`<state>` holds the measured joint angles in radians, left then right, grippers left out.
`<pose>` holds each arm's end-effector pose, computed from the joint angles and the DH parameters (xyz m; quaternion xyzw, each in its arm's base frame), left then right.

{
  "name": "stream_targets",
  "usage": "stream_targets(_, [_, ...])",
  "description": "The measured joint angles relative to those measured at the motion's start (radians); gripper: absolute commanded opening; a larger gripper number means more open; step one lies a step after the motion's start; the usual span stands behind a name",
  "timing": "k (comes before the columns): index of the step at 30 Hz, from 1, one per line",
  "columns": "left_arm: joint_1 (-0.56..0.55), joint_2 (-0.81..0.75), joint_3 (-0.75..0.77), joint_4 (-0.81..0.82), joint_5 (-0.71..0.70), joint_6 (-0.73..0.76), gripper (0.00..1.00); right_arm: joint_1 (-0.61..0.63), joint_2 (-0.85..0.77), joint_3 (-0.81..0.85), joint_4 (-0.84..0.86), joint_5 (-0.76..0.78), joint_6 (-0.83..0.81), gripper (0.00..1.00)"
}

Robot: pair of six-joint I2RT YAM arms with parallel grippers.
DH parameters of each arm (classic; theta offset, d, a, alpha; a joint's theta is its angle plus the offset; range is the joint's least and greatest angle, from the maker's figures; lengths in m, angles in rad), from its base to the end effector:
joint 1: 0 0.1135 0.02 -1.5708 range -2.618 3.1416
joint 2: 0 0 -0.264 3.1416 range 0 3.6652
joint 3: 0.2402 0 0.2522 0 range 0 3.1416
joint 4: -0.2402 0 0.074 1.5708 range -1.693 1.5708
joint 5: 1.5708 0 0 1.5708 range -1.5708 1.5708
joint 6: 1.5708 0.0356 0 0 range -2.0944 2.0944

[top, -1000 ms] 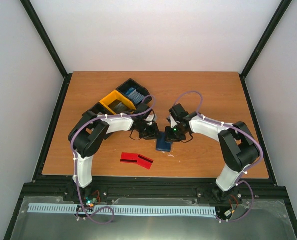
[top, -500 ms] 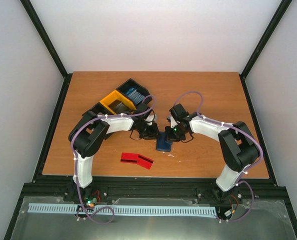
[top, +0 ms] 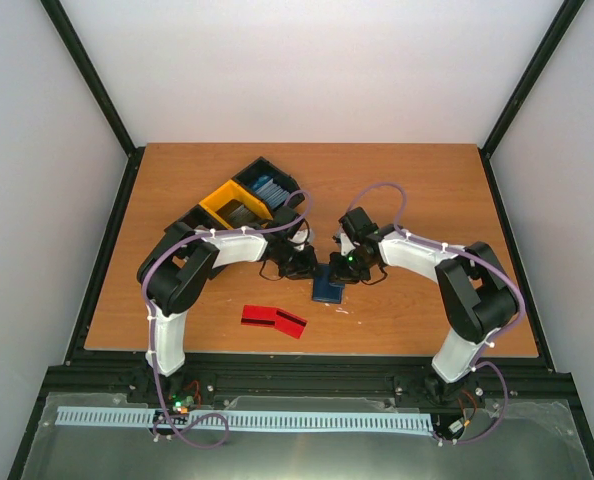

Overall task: Put the credit cards into the card holder
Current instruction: Close the card holder at the center of the board, then reset both arms

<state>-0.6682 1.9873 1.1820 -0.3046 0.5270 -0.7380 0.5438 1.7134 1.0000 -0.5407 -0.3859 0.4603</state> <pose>0.2922 -0.2535 0.1260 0.0267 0.9415 -0.3360 0.0043 0.2629 0.1746 0.1582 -0.0707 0.9671 0.2405 0.0445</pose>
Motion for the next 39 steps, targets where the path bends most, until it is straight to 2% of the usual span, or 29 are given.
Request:
stream_targets(15, [0.000, 0.004, 0.002, 0.002, 0.006, 0.000, 0.21, 0.010, 0.045, 0.019, 0.037, 0.013, -0.008, 0.06])
stream_targets(22, [0.001, 0.005, 0.004, 0.001, 0.006, 0.000, 0.24, 0.015, 0.040, 0.023, 0.036, 0.024, -0.010, 0.10])
stream_targets(25, [-0.001, 0.001, 0.005, 0.001, 0.005, 0.006, 0.33, 0.022, 0.038, 0.052, 0.005, 0.039, -0.013, 0.16])
stream_targets(28, [-0.007, -0.016, 0.005, -0.008, -0.022, 0.024, 0.49, 0.026, 0.014, 0.105, -0.035, 0.090, -0.008, 0.29])
stream_targets(30, [-0.008, -0.044, 0.006, -0.034, -0.081, 0.039, 0.59, 0.027, -0.037, 0.132, -0.049, 0.155, 0.001, 0.34])
stream_targets(35, [0.006, -0.182, 0.006, -0.100, -0.230, 0.090, 0.76, 0.018, -0.276, 0.118, -0.075, 0.362, 0.053, 0.51])
stream_targets(39, [0.019, -0.410, -0.013, -0.099, -0.348, 0.126, 0.97, 0.009, -0.492, 0.076, -0.113, 0.520, 0.085, 0.67])
